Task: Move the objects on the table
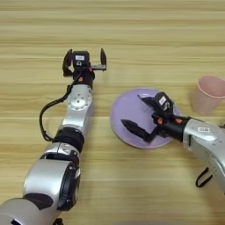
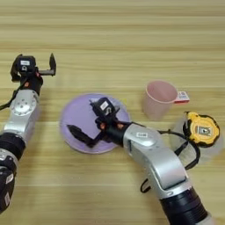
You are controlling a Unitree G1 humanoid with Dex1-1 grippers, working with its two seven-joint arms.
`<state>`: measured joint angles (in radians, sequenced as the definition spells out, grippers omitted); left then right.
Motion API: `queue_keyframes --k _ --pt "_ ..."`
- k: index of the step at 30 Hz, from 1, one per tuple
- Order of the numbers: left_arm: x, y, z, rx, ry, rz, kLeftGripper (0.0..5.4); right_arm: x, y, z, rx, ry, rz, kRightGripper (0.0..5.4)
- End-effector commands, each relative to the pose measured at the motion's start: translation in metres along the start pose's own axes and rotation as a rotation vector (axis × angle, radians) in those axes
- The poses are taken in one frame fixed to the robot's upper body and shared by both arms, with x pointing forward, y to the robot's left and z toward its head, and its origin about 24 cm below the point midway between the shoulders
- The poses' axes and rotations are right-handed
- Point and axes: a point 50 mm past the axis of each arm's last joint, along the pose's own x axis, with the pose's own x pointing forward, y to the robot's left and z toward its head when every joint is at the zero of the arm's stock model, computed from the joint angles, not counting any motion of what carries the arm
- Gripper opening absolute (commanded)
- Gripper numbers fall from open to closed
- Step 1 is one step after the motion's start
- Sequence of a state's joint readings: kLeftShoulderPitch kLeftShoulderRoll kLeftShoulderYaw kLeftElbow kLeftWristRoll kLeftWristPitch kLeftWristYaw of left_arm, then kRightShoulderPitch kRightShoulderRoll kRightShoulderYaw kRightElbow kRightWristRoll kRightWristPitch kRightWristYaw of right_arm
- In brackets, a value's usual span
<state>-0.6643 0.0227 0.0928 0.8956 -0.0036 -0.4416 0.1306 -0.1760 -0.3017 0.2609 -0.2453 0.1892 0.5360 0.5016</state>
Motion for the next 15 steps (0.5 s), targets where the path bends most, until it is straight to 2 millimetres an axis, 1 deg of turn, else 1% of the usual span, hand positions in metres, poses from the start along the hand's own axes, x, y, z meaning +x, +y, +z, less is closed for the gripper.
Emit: queue_keyframes --k 1,15 --pt "0.0 -0.001 -0.001 0.015 0.01 -0.009 5.4 0.001 -0.009 -0.004 -0.005 0.032 -0.042 5.36" --pt "0.0 -0.001 -0.001 0.014 0.007 -0.009 5.4 0.003 -0.009 -0.019 -0.017 0.104 -0.032 5.36"
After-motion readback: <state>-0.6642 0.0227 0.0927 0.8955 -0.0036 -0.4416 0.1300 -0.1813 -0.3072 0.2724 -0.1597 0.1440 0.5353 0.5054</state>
